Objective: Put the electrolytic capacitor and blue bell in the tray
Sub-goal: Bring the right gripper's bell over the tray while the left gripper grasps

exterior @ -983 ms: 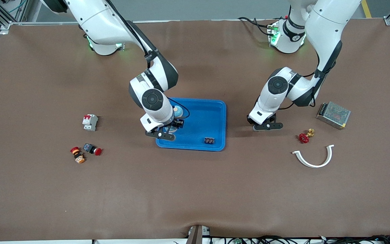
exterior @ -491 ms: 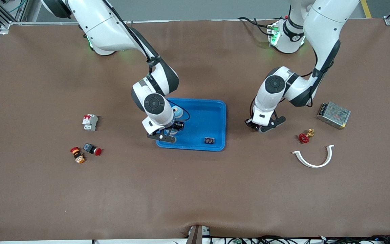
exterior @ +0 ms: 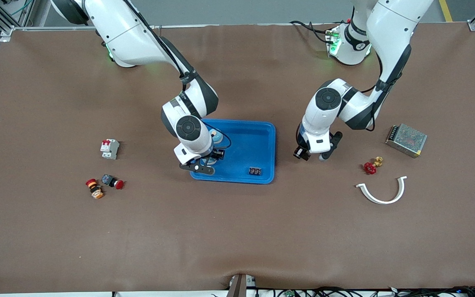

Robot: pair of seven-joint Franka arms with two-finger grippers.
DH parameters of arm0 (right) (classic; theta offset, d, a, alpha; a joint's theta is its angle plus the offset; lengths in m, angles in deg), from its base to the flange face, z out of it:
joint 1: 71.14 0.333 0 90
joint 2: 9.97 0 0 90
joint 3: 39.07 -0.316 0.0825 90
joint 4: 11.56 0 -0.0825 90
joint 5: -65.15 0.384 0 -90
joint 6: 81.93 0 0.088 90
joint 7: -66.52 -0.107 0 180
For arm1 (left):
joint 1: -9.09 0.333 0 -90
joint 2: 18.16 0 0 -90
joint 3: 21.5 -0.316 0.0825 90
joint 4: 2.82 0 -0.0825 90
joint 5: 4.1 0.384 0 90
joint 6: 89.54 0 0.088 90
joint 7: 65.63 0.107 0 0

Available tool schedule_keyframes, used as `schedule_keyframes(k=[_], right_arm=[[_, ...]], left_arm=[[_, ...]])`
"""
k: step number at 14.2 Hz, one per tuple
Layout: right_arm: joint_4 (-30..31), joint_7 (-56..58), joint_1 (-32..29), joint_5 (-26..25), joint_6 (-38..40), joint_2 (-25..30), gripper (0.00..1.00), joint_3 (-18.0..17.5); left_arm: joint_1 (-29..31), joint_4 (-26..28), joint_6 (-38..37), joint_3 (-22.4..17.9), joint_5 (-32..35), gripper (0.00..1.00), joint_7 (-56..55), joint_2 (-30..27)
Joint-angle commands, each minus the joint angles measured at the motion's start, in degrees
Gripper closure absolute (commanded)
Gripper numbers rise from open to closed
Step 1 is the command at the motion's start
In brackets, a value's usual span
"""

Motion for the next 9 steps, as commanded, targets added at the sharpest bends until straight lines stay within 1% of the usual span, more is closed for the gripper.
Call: schedule_keyframes(k=[1,4,5,9], right_arm=[[-0.03,-1.03,0.8,-0.65,-0.87,-0.38,0.63,0.35],[-0.03,-1.03,0.89,-0.73,-0.96,-0.56,0.62,0.35],[-0.03,-1.03,0.89,-0.74,-0.96,-0.65,0.6,0.35],[-0.03,-1.03,0.89,-0.82,-0.96,-0.73,0.59,0.35]], left_arm=[[0.01,-3.29,-5.92,1.62,-2.4,1.0,-6.84,-1.12],[-0.6,-8.57,-12.43,2.07,-4.6,1.0,-15.89,-0.24],[-1.48,-9.63,-13.06,2.42,-4.78,1.0,-18.7,0.11],[-5.52,-12.71,-13.15,2.33,-4.69,1.0,-28.82,3.18]])
